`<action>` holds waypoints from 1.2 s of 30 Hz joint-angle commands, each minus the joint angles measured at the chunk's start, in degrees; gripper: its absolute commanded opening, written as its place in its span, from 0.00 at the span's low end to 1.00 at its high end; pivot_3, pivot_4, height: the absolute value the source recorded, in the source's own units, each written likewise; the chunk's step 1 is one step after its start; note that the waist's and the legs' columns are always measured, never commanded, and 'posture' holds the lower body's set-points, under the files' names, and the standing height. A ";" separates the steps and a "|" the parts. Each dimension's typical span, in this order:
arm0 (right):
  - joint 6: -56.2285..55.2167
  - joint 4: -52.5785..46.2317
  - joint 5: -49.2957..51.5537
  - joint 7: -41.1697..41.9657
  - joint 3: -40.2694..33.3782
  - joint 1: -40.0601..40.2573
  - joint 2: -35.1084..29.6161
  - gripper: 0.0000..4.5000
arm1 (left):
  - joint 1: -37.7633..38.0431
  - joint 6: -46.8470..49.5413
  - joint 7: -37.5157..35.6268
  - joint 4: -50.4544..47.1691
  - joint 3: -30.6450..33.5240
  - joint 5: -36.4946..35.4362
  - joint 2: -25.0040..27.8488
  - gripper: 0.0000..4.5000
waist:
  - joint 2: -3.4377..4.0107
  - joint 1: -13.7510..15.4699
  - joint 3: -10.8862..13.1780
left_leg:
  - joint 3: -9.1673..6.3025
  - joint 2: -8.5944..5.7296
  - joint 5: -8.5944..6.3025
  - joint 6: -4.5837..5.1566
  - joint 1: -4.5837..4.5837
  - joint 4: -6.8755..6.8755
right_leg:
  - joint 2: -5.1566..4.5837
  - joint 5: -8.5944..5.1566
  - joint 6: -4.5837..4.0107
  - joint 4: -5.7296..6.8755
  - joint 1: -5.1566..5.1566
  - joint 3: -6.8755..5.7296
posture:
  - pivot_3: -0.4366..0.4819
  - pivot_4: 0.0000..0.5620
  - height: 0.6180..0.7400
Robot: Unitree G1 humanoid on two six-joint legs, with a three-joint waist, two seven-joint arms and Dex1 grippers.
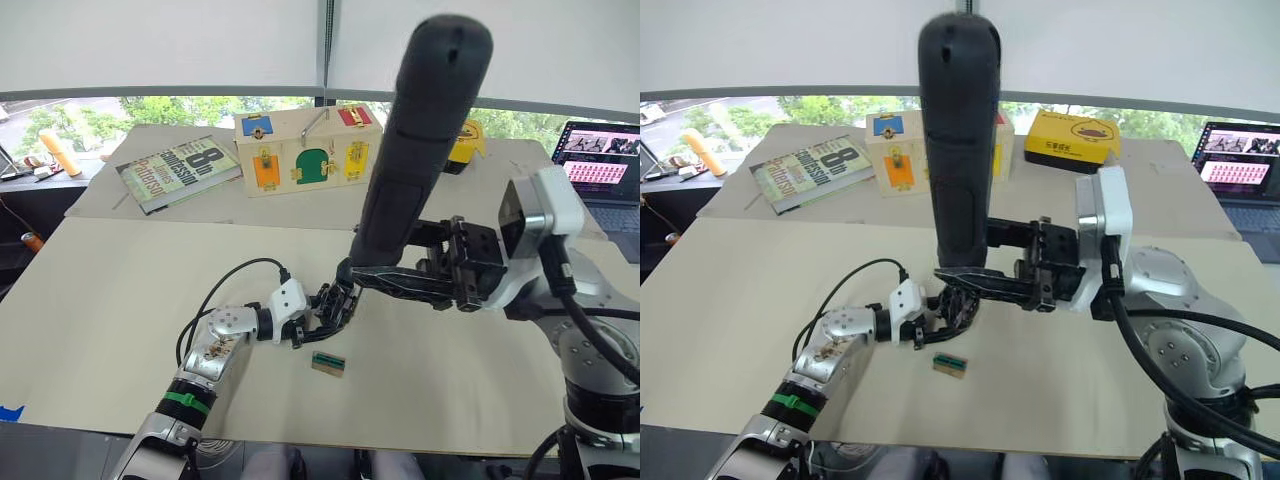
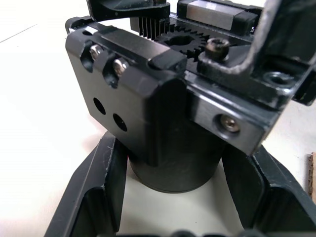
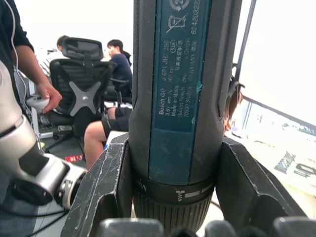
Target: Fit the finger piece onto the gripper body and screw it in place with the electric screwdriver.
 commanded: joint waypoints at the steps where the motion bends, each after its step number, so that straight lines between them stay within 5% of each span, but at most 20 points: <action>1: 0.29 -0.26 2.13 -2.30 0.64 -4.43 2.31 0.43 | 1.12 1.02 0.09 1.87 -1.55 1.19 0.14 0.51 | 0.01 0.02 -0.01 | 0.00 0.00 0.00 0.00 0.00 0.00 | 0.00 0.00 0.00 0.00 0.00 0.00 | 0.48 0.27 1.00; 36: -4.07 8.83 -15.19 2.55 9.15 -6.97 11.59 0.43 | 2.03 3.47 0.18 0.43 -1.07 0.38 0.84 0.51 | 0.03 -0.26 -0.02 | 0.05 -0.02 0.01 -0.01 -0.02 0.00 | 0.12 0.00 0.00 -0.02 0.00 -0.07 | 0.48 0.27 1.00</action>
